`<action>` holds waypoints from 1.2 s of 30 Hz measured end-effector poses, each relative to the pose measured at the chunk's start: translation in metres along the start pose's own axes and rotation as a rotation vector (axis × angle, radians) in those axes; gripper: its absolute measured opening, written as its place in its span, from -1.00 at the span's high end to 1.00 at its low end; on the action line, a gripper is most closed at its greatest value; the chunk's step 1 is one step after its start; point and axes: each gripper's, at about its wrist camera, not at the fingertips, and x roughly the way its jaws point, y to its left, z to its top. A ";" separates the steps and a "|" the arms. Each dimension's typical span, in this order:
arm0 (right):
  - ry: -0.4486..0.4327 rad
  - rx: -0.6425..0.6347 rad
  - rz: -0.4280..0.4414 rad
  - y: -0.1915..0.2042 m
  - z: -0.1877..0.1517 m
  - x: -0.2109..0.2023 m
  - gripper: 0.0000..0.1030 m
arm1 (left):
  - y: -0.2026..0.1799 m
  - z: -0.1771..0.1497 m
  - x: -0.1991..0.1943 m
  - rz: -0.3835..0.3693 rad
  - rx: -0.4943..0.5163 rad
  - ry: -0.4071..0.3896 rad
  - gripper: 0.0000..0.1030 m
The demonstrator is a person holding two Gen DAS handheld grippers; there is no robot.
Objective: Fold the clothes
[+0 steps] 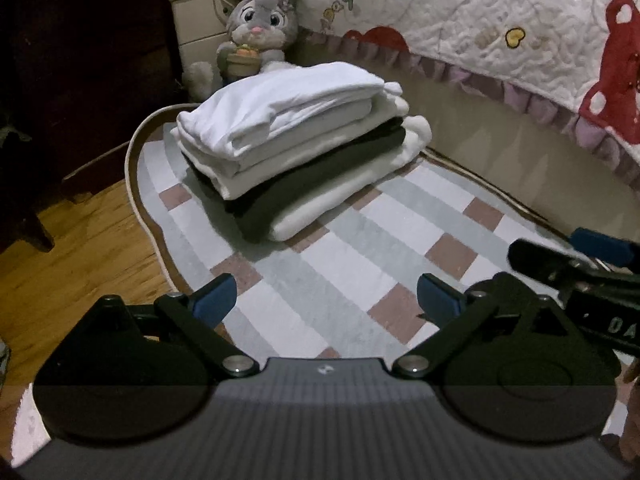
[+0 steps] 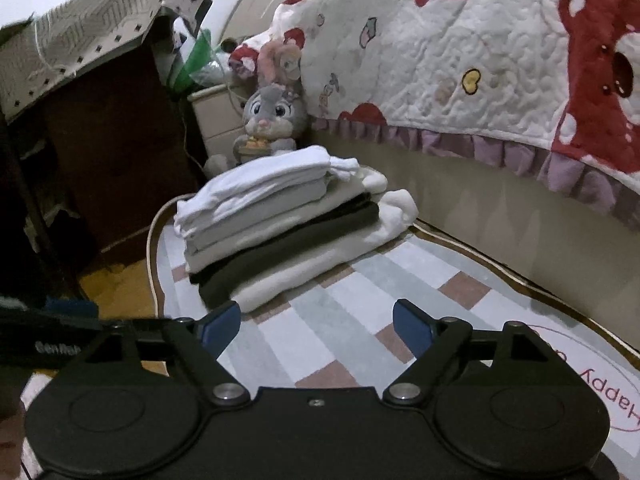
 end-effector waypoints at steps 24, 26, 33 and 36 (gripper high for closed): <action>0.008 0.036 0.032 -0.012 -0.004 -0.006 -0.77 | -0.036 -0.007 0.005 0.043 0.104 0.052 -0.90; 0.013 0.031 0.028 -0.010 -0.004 -0.005 -0.77 | -0.035 -0.008 0.005 0.047 0.106 0.052 -0.91; 0.030 0.013 0.008 -0.001 -0.003 -0.001 -0.77 | -0.035 -0.009 0.005 0.068 0.124 0.050 -0.91; 0.035 0.000 -0.003 0.003 -0.003 0.000 -0.77 | -0.035 -0.009 0.005 0.078 0.129 0.048 -0.91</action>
